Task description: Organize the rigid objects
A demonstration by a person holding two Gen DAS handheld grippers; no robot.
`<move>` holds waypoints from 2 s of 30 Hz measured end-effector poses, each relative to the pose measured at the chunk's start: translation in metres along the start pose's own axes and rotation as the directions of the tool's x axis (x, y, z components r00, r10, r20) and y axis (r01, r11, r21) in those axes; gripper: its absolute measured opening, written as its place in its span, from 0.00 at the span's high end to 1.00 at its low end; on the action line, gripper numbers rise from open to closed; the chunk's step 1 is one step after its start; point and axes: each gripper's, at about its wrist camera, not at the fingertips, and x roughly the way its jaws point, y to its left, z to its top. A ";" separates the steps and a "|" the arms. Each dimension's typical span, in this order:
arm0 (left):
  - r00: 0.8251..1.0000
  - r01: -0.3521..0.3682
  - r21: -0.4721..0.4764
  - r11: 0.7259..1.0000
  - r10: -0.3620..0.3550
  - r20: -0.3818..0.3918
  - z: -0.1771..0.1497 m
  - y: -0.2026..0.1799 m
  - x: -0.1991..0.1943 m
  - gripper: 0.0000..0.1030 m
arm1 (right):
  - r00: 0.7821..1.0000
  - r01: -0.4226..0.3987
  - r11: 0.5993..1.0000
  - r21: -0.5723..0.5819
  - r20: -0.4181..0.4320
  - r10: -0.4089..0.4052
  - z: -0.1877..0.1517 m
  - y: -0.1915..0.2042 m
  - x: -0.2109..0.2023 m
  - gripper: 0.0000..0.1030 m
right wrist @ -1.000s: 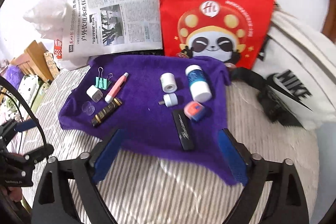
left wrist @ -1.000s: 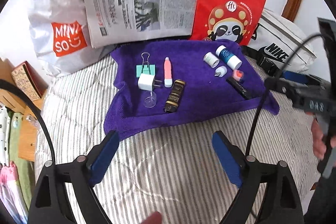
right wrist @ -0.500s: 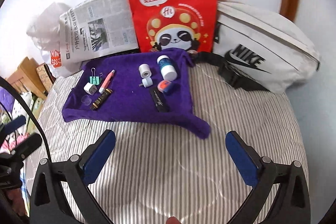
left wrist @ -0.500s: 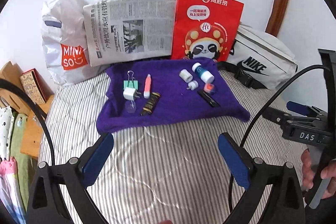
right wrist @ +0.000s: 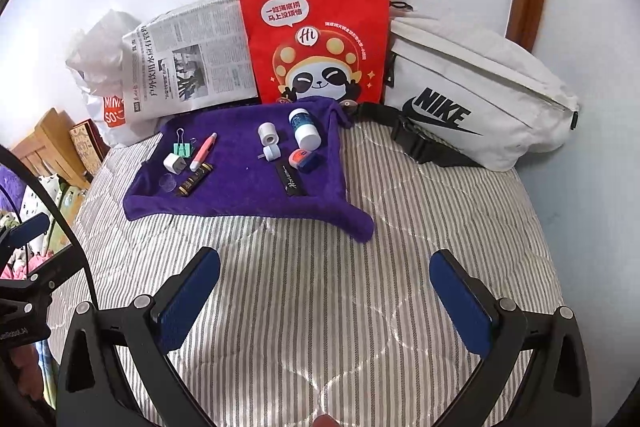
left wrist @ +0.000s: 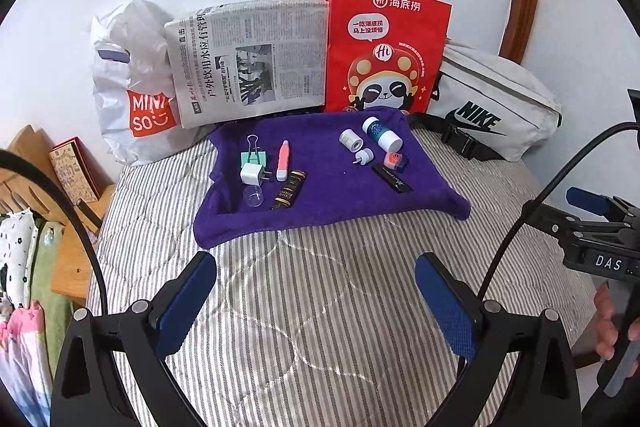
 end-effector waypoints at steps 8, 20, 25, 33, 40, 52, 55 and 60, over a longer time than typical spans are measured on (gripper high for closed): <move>1.000 -0.012 -0.005 1.000 0.012 -0.007 -0.003 0.003 -0.003 0.03 | 1.000 0.002 1.000 -0.008 -0.005 -0.002 -0.004 0.003 -0.002 0.00; 1.000 -0.025 -0.011 1.000 0.025 -0.007 -0.004 0.005 -0.007 0.03 | 1.000 -0.003 1.000 -0.009 -0.008 0.003 -0.006 0.006 -0.003 0.00; 0.999 -0.033 -0.016 0.999 0.033 -0.012 -0.004 0.004 -0.006 0.03 | 1.000 -0.002 1.000 -0.013 -0.006 0.002 -0.008 0.008 -0.005 0.00; 0.999 -0.036 -0.021 0.999 0.036 -0.012 -0.004 0.006 -0.007 0.03 | 1.000 0.000 1.000 -0.010 -0.003 0.000 -0.008 0.010 -0.007 0.00; 0.999 -0.035 -0.020 0.999 0.035 -0.010 -0.005 0.006 -0.008 0.03 | 1.000 0.000 1.000 -0.019 -0.006 0.000 -0.007 0.013 -0.008 0.00; 0.999 -0.038 -0.016 0.999 0.038 -0.009 -0.008 0.006 -0.010 0.03 | 1.000 0.002 1.000 -0.031 0.006 -0.002 -0.007 0.018 -0.013 0.00; 0.999 -0.039 -0.018 0.999 0.039 -0.007 -0.009 0.005 -0.011 0.03 | 1.000 0.001 0.999 -0.032 0.008 -0.001 -0.008 0.017 -0.015 0.00; 0.999 -0.035 -0.015 0.999 0.035 -0.007 -0.009 0.005 -0.012 0.03 | 1.000 0.001 0.999 -0.032 0.010 0.000 -0.007 0.017 -0.016 0.00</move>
